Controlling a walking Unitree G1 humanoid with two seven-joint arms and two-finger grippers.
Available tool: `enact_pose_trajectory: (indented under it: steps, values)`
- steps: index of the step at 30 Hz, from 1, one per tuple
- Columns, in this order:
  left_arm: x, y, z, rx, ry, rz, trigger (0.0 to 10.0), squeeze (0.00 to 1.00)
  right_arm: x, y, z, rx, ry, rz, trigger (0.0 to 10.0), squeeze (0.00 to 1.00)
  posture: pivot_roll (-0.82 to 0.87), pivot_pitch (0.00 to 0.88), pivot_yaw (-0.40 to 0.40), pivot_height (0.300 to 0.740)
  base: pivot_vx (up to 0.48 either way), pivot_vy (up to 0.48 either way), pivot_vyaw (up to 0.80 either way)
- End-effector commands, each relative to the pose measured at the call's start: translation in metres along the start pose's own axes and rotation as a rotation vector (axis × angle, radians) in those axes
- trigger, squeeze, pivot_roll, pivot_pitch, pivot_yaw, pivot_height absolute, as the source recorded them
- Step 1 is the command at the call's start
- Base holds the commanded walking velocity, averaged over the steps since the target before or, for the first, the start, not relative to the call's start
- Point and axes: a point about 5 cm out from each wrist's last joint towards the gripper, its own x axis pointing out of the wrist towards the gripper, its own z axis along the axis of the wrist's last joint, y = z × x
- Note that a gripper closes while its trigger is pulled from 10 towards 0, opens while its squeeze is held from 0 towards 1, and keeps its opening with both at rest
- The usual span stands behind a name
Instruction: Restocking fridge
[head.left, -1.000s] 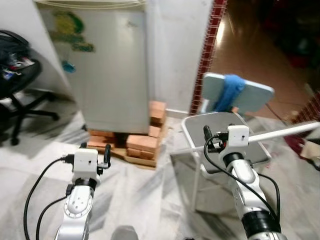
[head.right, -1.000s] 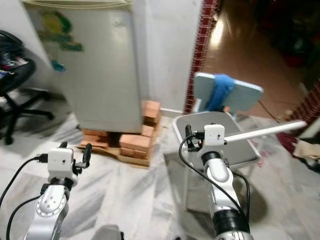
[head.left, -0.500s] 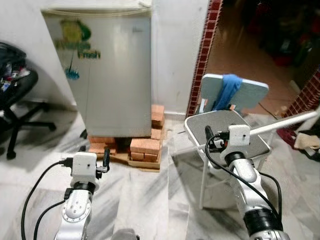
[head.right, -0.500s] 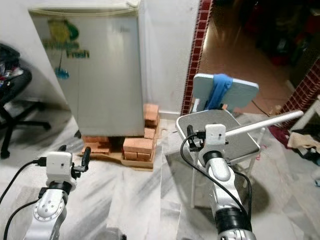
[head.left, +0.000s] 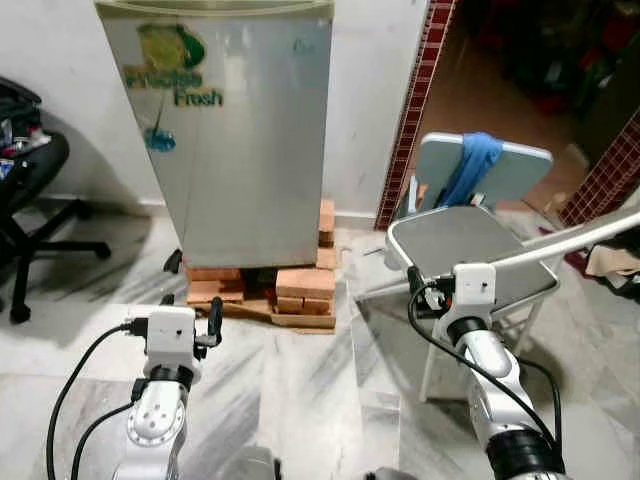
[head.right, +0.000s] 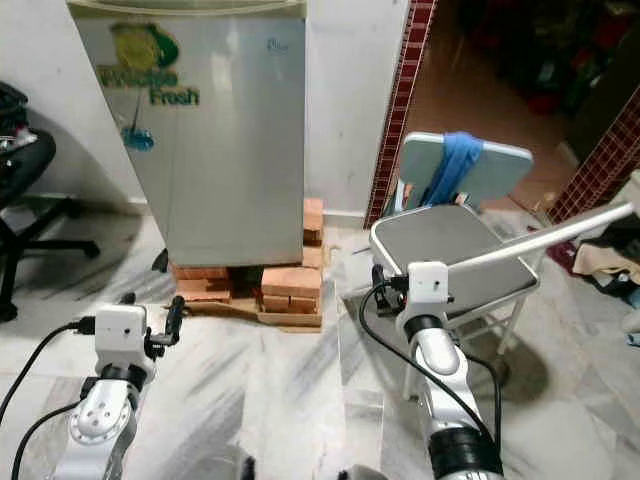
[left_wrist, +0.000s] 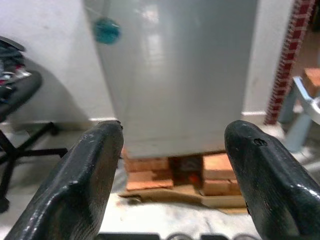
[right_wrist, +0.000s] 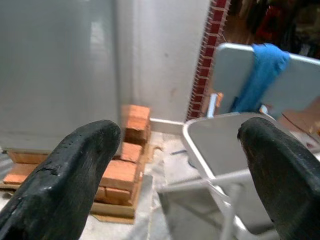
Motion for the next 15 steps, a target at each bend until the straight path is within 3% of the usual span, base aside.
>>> enact_pose_trajectory:
  steps: [1, 6, 12, 15]
  values:
    - [0.001, 0.008, 0.0007, 0.018, -0.004, 0.024, 10.0, 0.0, 0.0054, 0.0085, 0.0074, 0.008, -0.025, 0.033, 10.0, 0.0, 0.15, 0.0, -0.032, 0.74, 0.0, 0.48, 0.0]
    - [0.0036, 0.0101, 0.0023, 0.024, -0.015, 0.03, 10.0, 0.0, 0.0052, 0.0064, 0.007, 0.014, -0.029, 0.018, 10.0, 0.0, 0.14, 0.0, -0.018, 0.74, 0.0, 0.437, 0.0]
    - [0.0067, 0.008, 0.0039, 0.037, -0.022, 0.006, 10.0, 0.0, 0.0047, 0.0067, 0.0057, 0.024, -0.03, 0.004, 10.0, 0.0, 0.13, 0.0, 0.004, 0.74, 0.0, 0.0, 0.0]
    - [0.0077, 0.0082, 0.0038, 0.041, -0.023, 0.003, 10.0, 0.0, 0.0037, 0.0064, 0.005, 0.032, -0.032, -0.004, 10.0, 0.0, 0.13, 0.0, 0.009, 0.74, 0.0, 0.0, -0.58]
